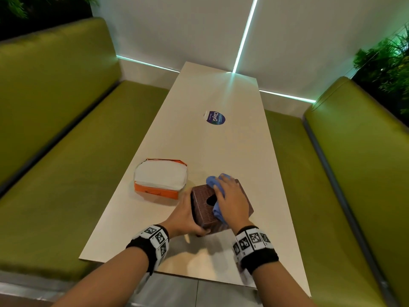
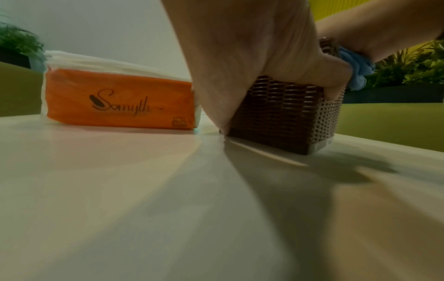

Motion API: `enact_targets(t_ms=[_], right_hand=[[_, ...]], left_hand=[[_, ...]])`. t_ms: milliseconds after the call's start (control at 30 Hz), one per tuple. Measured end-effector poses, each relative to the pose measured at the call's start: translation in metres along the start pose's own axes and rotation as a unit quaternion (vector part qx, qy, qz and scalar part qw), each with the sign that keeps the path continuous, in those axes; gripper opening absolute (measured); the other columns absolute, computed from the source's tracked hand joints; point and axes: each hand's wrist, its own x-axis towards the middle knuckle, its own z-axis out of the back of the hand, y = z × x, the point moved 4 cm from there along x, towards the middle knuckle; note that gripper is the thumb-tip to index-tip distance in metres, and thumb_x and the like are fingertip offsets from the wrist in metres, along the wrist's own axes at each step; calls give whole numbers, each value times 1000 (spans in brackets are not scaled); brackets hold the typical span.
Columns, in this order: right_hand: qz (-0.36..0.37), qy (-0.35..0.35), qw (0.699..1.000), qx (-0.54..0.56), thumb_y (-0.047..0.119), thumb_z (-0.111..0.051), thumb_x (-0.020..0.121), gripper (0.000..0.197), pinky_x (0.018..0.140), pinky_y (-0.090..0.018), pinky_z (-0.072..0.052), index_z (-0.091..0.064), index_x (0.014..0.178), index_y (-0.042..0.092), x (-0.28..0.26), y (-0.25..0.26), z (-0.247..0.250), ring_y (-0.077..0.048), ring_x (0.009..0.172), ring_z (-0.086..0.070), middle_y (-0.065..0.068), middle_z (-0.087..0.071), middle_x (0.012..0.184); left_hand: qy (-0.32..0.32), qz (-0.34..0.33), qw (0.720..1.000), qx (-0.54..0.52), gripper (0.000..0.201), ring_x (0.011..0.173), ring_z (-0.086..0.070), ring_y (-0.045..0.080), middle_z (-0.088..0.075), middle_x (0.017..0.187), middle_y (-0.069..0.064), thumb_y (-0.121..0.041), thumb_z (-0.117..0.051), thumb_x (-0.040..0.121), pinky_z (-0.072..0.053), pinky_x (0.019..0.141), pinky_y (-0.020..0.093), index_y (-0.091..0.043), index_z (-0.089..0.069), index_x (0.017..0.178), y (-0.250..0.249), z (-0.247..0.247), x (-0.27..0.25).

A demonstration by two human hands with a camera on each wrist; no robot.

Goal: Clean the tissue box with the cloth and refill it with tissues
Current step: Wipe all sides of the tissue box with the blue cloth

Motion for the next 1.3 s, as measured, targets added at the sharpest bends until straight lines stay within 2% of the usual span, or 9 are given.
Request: enact_targets(t_ms=[133, 233, 300, 533, 600, 700, 833, 1133, 1300], right_hand=[[98, 55, 993, -32, 33, -41, 102, 44, 120, -34, -13, -42, 145, 24, -21, 32, -18, -26, 147, -20, 1, -33, 156], [144, 51, 988, -31, 34, -43, 98, 44, 119, -36, -25, -48, 141, 24, -55, 32, -19, -24, 145, -28, 2, -41, 152], [154, 47, 987, -29, 39, -38, 97, 46, 118, -38, -28, -52, 138, 24, -57, 31, -23, -24, 143, -33, 3, -45, 149], [86, 62, 994, 8, 34, -37, 103, 38, 120, -39, -17, -48, 139, 28, -1, 27, -20, -16, 143, -26, 5, -37, 153], [42, -10, 998, 54, 25, -41, 102, 28, 100, -32, -39, -63, 119, 21, 11, 5, -3, -16, 122, -51, 2, -59, 128], [-57, -107, 986, 118, 17, -43, 102, 24, 70, -25, -37, -64, 96, 8, 25, -22, 31, -20, 84, -60, 0, -60, 88], [-123, -164, 968, 143, 31, -39, 102, 35, 89, -42, -44, -54, 124, 8, 20, -36, 49, -35, 110, -53, -16, -58, 117], [-101, -107, 989, -28, 37, -31, 101, 45, 112, -38, -33, -53, 136, 18, -24, 4, -12, -29, 140, -35, -12, -47, 144], [153, -30, 988, 3, 52, -25, 100, 55, 110, -36, -40, -62, 128, 23, -34, 44, -28, -21, 135, -44, -3, -56, 139]], left_hand=[[30, 35, 999, -5, 120, 122, -45, 14, -37, 131, -1, -33, -86, 43, -43, 102, 26, -11, -19, 141, 4, 6, 7], [108, 75, 991, 31, 69, 115, -60, 25, -59, 121, 22, -8, -80, 67, -49, 96, 33, 4, -48, 127, -3, 3, 8], [123, 95, 986, 67, 44, 105, -65, 9, -65, 108, 15, -16, -71, 77, -48, 94, 24, 0, -58, 116, -7, 3, 5], [36, 8, 999, -10, 120, 133, -34, 17, -30, 139, 1, -30, -90, 43, -30, 113, 27, -16, -18, 138, -1, 12, 10], [27, 3, 999, -21, 125, 129, -37, 18, -31, 135, 1, -35, -93, 40, -36, 112, 33, -18, -18, 139, 3, 12, 10], [44, 6, 999, -27, 131, 131, -33, 15, -27, 137, 0, -36, -92, 41, -32, 112, 27, -19, -13, 143, 6, 10, 12], [58, 5, 998, -23, 137, 134, -30, 15, -23, 142, -1, -37, -93, 42, -29, 113, 27, -18, -6, 146, 7, 9, 14], [28, -4, 999, -16, 128, 130, -33, 13, -25, 137, -2, -34, -91, 42, -33, 110, 24, -25, -9, 141, 15, 4, 16], [-10, -77, 997, 12, 84, 122, -44, -8, -42, 139, -24, -45, -72, 72, -36, 107, 18, -66, -15, 130, 3, 0, 12]])
